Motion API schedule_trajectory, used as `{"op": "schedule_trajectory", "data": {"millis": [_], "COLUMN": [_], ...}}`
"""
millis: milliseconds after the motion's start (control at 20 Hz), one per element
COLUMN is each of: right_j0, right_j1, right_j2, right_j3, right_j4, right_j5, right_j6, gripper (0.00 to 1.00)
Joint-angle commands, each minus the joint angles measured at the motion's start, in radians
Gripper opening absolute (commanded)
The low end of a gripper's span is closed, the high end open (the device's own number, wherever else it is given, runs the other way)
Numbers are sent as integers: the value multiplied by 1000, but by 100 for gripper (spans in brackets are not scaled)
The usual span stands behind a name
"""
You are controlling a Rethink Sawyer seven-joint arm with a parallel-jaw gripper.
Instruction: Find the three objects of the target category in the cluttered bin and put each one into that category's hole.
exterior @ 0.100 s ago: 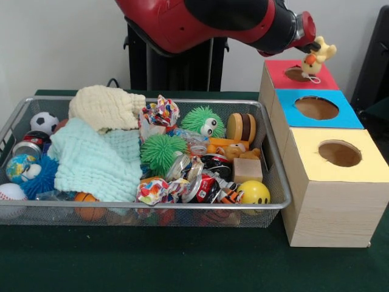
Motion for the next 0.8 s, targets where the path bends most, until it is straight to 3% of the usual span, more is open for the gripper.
{"op": "schedule_trajectory", "data": {"millis": [50, 800], "right_j0": [28, 85], "right_j1": [30, 44], "right_j2": [-12, -38], "right_j3": [-177, -251], "right_j4": [-48, -44], "right_j5": [16, 139], "right_j6": [-21, 21], "gripper": [0, 0]}}
